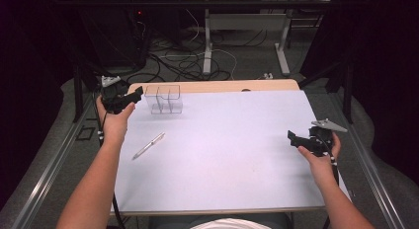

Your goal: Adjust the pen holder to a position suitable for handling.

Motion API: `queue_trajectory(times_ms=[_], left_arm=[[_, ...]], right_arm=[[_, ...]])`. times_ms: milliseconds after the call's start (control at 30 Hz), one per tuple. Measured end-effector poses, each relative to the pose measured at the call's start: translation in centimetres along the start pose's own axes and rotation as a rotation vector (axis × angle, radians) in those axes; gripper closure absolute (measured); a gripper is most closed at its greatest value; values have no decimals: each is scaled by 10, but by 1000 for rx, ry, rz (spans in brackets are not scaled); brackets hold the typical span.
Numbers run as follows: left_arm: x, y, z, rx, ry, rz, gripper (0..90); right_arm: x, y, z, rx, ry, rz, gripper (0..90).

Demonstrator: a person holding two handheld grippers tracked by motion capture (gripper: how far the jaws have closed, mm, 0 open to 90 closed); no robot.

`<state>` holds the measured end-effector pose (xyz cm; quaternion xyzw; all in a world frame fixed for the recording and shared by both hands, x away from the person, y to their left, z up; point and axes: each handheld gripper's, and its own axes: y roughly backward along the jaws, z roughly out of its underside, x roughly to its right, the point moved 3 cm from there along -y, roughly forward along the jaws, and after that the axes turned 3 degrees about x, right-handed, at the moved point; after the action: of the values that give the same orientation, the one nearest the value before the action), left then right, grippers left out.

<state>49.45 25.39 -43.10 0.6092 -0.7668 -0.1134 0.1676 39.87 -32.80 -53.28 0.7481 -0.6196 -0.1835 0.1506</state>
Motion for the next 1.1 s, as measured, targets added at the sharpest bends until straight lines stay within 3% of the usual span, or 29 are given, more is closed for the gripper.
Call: queue_trajectory(times_ms=[133,433,500,767,967,1100], left_arm=[[-1,-8,-5,-26,9,33,448],[-3,-35,-7,-87,-28,-6,519],[-1,-42,-8,-99,-53,-28,522],[0,-57,-12,-133,-78,-34,582],[0,-67,-10,-143,-55,-45,630],[-3,-77,-4,-176,-40,-71,653]], right_arm=[[-2,0,0,-1,4,-5,69],[-3,1,2,-7,-9,-12,69],[-3,1,2,-11,-21,-13,69],[-2,2,3,-8,-29,-17,69],[-2,2,4,-11,-31,-19,69],[-2,1,4,-16,-34,-23,69]])
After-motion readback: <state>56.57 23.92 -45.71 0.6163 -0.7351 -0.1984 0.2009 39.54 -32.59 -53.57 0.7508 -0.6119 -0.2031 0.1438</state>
